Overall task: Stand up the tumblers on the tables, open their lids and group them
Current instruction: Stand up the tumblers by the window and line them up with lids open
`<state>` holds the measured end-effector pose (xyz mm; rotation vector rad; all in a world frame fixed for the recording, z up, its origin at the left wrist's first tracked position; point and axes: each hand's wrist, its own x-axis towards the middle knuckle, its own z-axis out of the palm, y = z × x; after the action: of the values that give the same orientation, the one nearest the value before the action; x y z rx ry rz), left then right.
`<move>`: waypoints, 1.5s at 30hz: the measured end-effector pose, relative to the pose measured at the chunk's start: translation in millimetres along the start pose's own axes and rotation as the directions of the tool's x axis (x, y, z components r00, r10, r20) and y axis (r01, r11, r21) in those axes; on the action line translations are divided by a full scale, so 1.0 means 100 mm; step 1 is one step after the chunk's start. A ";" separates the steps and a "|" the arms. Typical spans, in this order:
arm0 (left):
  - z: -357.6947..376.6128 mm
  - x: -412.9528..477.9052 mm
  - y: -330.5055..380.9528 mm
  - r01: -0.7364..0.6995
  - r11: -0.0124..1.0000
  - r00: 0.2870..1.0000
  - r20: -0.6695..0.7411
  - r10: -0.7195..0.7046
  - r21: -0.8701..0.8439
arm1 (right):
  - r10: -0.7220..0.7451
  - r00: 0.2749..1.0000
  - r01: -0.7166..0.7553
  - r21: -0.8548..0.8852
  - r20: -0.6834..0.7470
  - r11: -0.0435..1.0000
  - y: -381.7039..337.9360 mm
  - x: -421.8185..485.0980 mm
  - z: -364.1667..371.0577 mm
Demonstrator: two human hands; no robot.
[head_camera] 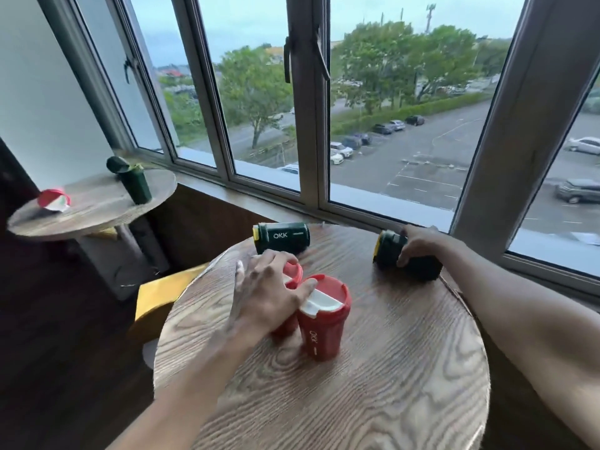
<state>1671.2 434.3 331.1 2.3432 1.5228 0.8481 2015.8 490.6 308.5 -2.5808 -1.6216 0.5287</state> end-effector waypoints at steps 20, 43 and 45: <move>0.39 -0.49 -0.08 -0.551 0.820 0.825 -0.250 0.507 -0.157 | -0.153 0.913 0.390 0.700 -0.379 0.599 -0.45 -0.97 0.84; 0.39 -0.46 -0.13 -0.576 0.801 0.810 -0.250 0.531 -0.163 | -0.500 0.864 0.227 0.934 -0.062 0.277 -0.14 -0.90 0.63; 0.39 -0.46 -0.13 -0.577 0.800 0.809 -0.247 0.533 -0.165 | -0.541 0.841 0.177 0.956 -0.024 0.232 -0.14 -0.86 0.44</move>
<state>1669.6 404.0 277.6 2.6129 0.6996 1.3310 1956.8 415.1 292.4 -1.1794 -1.2428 1.3790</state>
